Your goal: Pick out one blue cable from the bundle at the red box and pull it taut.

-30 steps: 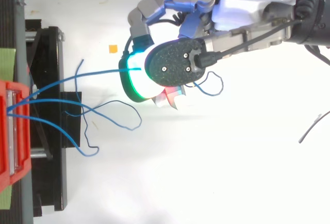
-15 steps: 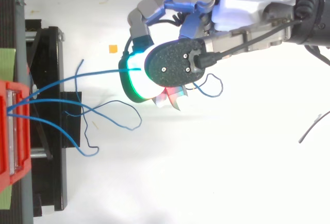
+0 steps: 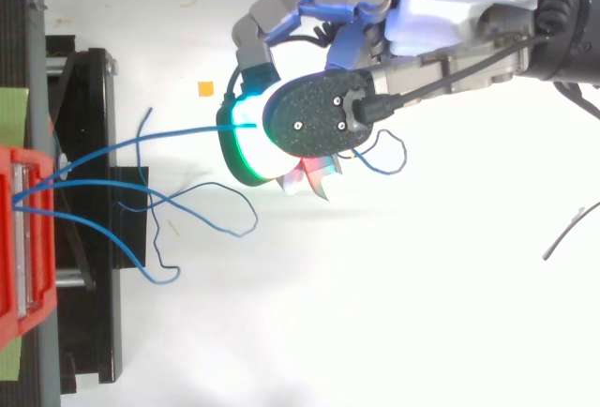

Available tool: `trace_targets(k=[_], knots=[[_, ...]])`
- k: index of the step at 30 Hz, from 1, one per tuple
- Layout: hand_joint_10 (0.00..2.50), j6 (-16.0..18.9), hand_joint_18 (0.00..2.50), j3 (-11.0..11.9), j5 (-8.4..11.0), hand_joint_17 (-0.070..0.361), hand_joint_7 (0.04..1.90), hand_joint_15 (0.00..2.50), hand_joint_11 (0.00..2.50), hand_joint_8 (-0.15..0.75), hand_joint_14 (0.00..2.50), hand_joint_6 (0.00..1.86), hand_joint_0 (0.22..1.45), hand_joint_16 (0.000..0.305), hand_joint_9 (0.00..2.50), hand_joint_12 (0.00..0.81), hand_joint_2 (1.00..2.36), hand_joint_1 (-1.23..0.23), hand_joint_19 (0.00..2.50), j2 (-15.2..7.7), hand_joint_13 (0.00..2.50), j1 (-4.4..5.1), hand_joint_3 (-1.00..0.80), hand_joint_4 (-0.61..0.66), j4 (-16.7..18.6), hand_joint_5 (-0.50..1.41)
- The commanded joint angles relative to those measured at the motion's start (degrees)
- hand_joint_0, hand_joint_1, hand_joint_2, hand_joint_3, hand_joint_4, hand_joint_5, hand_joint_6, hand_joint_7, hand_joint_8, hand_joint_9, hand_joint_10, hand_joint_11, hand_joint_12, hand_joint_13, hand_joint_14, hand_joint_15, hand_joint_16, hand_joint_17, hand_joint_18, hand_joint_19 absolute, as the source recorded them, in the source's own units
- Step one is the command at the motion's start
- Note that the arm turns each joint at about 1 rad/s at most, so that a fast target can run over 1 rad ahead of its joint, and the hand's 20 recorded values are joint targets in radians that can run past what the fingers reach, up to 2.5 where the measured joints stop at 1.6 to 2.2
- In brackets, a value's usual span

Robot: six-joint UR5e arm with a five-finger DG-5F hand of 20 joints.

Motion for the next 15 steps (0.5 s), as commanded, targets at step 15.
trace_targets(k=[15], knots=[[0.03,0.0,0.76,0.06,0.0,0.078,1.4,0.56,0.79,0.264,0.02,0.92,0.63,0.035,1.26,0.211,1.03,-0.71,0.64,0.0,1.02,0.02,-0.02,-0.22,0.0,-0.18]])
